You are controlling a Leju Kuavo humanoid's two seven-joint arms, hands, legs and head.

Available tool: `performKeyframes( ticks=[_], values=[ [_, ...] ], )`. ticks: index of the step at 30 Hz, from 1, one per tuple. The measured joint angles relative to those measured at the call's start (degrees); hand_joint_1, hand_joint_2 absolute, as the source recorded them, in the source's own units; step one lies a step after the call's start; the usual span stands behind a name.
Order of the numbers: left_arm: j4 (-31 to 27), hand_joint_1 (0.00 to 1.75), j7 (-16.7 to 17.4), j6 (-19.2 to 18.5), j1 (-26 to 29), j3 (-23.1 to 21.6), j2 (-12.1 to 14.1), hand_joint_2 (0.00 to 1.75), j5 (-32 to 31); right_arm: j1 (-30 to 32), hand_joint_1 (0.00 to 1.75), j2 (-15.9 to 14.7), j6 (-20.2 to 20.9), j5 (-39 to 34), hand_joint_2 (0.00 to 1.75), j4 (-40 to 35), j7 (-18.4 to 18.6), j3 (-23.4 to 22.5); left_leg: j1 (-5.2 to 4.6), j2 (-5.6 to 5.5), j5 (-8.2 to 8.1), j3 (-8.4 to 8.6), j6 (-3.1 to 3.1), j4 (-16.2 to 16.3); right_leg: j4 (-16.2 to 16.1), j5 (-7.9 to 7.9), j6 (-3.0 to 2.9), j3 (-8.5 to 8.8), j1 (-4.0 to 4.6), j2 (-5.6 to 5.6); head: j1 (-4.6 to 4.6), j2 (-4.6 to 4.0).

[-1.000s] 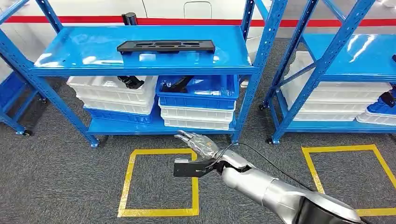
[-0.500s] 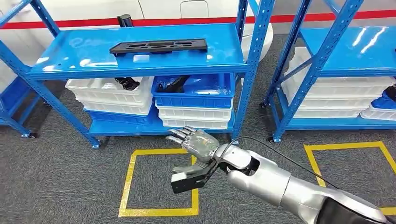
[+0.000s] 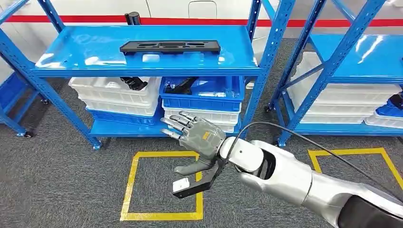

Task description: Take the parts from the cabinet and place them on the table.

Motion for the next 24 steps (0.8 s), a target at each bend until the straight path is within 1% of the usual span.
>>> performKeyframes(
  ticks=[1,2,3,4,5,6,8,9,10,11,12,13,14,15,16,17,18,19,20,21,22,23,24],
  values=[
    [0.0,0.00,0.0,-0.1,0.0,-0.1,0.0,0.00,0.0,0.0,0.00,-0.3,0.0,0.0,0.00,-0.5,0.0,0.1,0.00,-0.12,-0.12,0.14,0.02,0.0,1.0,0.41,0.04,-0.96,-0.01,0.00,-0.02,0.00],
    [0.0,0.00,0.0,-0.1,0.0,-0.2,0.0,0.00,0.0,0.0,0.00,-0.6,0.0,-0.1,0.00,-1.0,0.0,0.0,0.02,-0.24,-0.33,0.39,-0.04,0.0,-0.8,2.24,0.09,-0.52,-0.02,-0.02,-0.02,0.00],
    [0.0,0.00,0.0,-0.1,0.0,-0.3,-0.1,0.00,0.0,-0.1,0.00,-0.9,0.0,-0.2,0.00,-1.7,0.1,0.0,0.05,-0.38,-0.58,0.80,-0.21,0.0,-5.2,5.06,0.05,1.36,-0.07,-0.04,-0.02,0.00],
    [0.0,0.00,0.1,-0.2,0.0,-0.4,-0.2,0.00,0.0,-0.1,0.00,-1.2,-0.1,-0.2,0.00,-2.2,0.2,0.0,0.06,-0.49,-0.91,1.26,-0.35,0.0,-10.6,7.94,-0.02,3.88,-0.09,-0.06,0.00,0.00],
    [0.0,0.00,0.2,-0.2,0.0,-0.4,-0.2,0.00,0.0,-0.2,0.00,-1.4,-0.1,-0.2,0.00,-2.7,0.3,0.0,0.06,-0.55,-1.29,1.72,-0.58,0.0,-15.6,10.09,-0.15,6.22,-0.10,-0.06,0.00,0.00],
    [0.0,0.00,0.2,-0.2,0.0,-0.5,-0.2,0.00,0.0,-0.3,0.00,-1.6,-0.1,-0.2,0.00,-3.1,0.3,0.0,-0.44,-0.62,-1.81,1.75,-1.10,0.2,-18.0,9.37,-0.45,7.51,0.22,-0.01,-0.04,0.00],
    [0.0,0.00,0.3,0.0,0.0,-0.5,-0.2,0.00,0.2,-0.4,0.00,-1.9,-0.1,-0.2,0.00,-3.9,0.5,0.1,-0.41,-0.65,-2.23,1.71,-1.64,0.1,-18.0,8.99,-1.12,7.29,0.29,0.04,-0.13,0.00],
    [0.0,0.00,0.4,0.0,-0.1,-0.5,-0.2,0.00,0.2,-0.4,0.00,-2.1,-0.1,-0.2,0.00,-4.2,0.5,0.1,-0.15,-0.64,-2.34,1.83,-1.91,-0.1,-18.0,8.77,-1.46,7.30,0.59,0.06,-0.11,0.00],
    [0.0,0.00,0.4,0.1,-0.1,-0.6,-0.2,0.00,0.2,-0.5,0.00,-2.4,-0.2,-0.2,0.00,-4.6,0.6,0.0,-0.15,-0.66,-2.69,2.06,-2.28,-0.1,-18.2,8.69,-1.78,7.59,0.44,0.05,-0.07,0.00],
    [0.0,0.00,0.5,0.2,-0.1,-0.6,-0.2,0.00,0.2,-0.7,0.00,-2.5,-0.2,-0.2,0.00,-5.1,0.7,0.0,0.11,-0.51,-3.06,1.96,-2.55,0.8,-18.4,8.55,-2.06,8.33,0.03,0.02,-0.02,0.00],
    [0.0,0.00,0.5,0.2,-0.2,-0.7,-0.2,0.00,0.2,-1.0,0.00,-2.6,-0.3,-0.2,0.00,-5.3,0.7,0.0,0.05,-0.40,-4.03,0.65,-2.87,3.8,-18.4,8.10,-2.51,8.89,-0.09,-0.05,-0.37,0.00],
    [0.0,0.00,0.5,0.2,-0.2,-0.7,-0.2,0.00,0.2,-1.2,0.00,-2.6,-0.3,-0.2,0.00,-5.6,0.7,0.1,0.24,-0.39,-5.64,-2.19,-3.17,8.8,-18.4,7.74,-2.70,9.33,-0.10,-0.05,-0.42,0.00],
    [0.0,0.00,0.6,0.3,-0.3,-0.7,-0.2,0.00,0.3,-1.1,0.00,-2.6,-0.3,-0.3,0.00,-5.7,0.7,0.1,0.31,-0.36,-7.15,-5.40,-3.41,13.9,-18.4,7.30,-2.72,9.73,-0.09,-0.06,-0.42,0.00],
    [0.0,0.00,0.6,0.3,-0.4,-0.7,-0.2,0.00,0.4,-1.1,0.00,-2.7,-0.3,-0.3,0.00,-5.7,0.8,0.1,0.31,-0.33,-7.98,-8.41,-3.53,18.1,-18.4,6.82,-2.68,10.19,-0.08,-0.07,-0.42,0.00],
    [0.0,0.00,0.6,0.4,-0.5,-0.7,-0.2,0.00,0.4,-1.0,0.00,-2.8,-0.3,-0.3,0.00,-5.7,0.8,0.1,0.30,-0.31,-7.57,-10.56,-3.57,20.2,-18.4,6.30,-2.65,10.81,-0.07,-0.07,-0.44,0.00],
    [0.0,0.00,0.6,0.4,-0.5,-0.7,-0.2,0.00,0.4,-1.0,0.00,-2.8,-0.3,-0.4,0.00,-5.8,0.8,0.1,0.30,-0.31,-5.66,-11.08,-3.51,19.2,-18.4,5.72,-2.58,11.57,-0.07,-0.06,-0.42,0.00],
    [0.0,0.00,0.7,0.4,-0.5,-0.7,-0.2,0.00,0.4,-1.0,0.00,-2.9,-0.3,-0.4,0.00,-5.9,0.9,0.1,0.29,-0.31,-2.13,-10.03,-3.35,15.2,-18.4,4.98,-2.45,12.65,-0.08,-0.02,-0.44,0.00],
    [0.0,0.00,0.9,0.4,-0.6,-0.7,-0.2,0.00,0.4,-1.1,0.00,-2.9,-0.3,-0.4,0.00,-6.0,0.9,0.1,0.27,-0.30,1.77,-8.02,-3.03,9.6,-18.4,4.24,-2.35,13.75,-0.10,0.01,-0.44,0.00],
    [0.0,0.00,0.9,0.4,-0.5,-0.7,-0.2,0.00,0.4,-1.1,0.00,-2.9,-0.4,-0.4,0.00,-6.1,0.9,0.1,0.22,-0.18,5.10,-6.16,-2.68,4.0,-18.5,3.50,-2.16,14.77,-0.10,0.01,-0.44,0.00],
    [0.0,0.00,1.0,0.4,-0.6,-0.7,-0.2,0.00,0.3,-1.0,0.00,-2.9,-0.4,-0.4,0.00,-6.1,0.9,0.2,-0.25,-0.02,4.06,-5.13,-2.21,3.0,-18.8,2.95,-1.80,15.13,0.11,-0.01,-0.41,0.00],
    [0.0,0.00,1.1,0.4,-0.6,-0.8,-0.2,0.00,0.3,-1.2,0.00,-3.0,-0.5,-0.5,0.00,-6.1,1.0,0.2,-0.54,-0.01,3.20,-4.29,-1.80,1.3,-18.9,2.61,-1.34,15.10,0.24,0.17,-0.55,-0.02],
    [0.0,0.00,1.2,0.4,-0.5,-0.9,-0.2,0.00,0.3,-1.1,0.00,-3.0,-0.6,-0.6,0.00,-6.2,1.0,0.1,-0.60,0.04,2.83,-4.42,-1.49,1.5,-19.6,2.64,-1.08,15.23,0.14,0.13,-0.46,-0.02],
    [0.0,0.00,1.2,0.4,-0.4,-1.0,-0.2,0.00,0.3,-1.0,0.00,-3.1,-0.7,-0.7,0.00,-6.4,1.0,0.1,-0.49,0.01,2.53,-4.24,-1.04,1.0,-19.3,3.20,-0.69,15.54,0.24,0.08,-0.46,-0.02]
  ],
)
